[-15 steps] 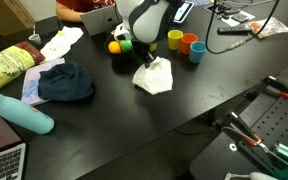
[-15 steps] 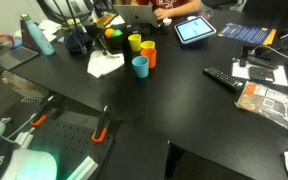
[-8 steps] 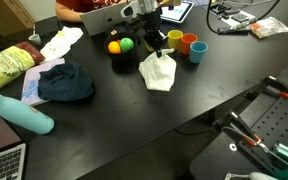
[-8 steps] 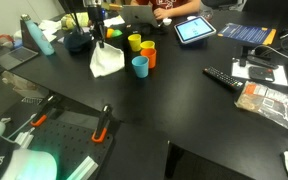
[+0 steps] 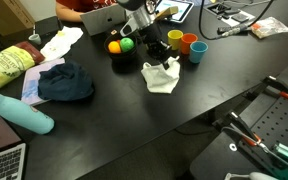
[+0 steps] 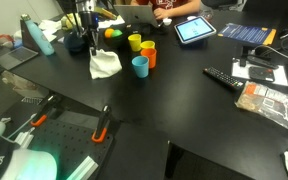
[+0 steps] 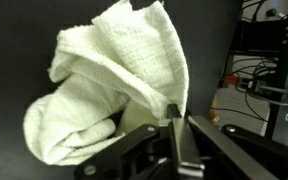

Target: Take the white towel out of the bowl

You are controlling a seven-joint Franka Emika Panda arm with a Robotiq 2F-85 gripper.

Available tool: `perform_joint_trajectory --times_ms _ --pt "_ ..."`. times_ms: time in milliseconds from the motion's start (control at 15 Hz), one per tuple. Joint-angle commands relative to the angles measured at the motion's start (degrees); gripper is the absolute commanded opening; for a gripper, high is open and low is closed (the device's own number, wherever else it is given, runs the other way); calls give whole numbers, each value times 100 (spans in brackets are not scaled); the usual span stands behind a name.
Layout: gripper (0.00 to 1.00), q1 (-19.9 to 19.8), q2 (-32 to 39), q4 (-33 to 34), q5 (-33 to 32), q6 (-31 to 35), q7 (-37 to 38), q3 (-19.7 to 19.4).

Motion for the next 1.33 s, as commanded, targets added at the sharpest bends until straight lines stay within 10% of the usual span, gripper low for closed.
perform_joint_trajectory --times_ms 0,267,1267 --pt "2 267 378 421 87 -796 -84 107" --pt "1 339 483 572 217 -1480 -111 182" --pt "1 1162 730 1338 -327 94 -293 403"
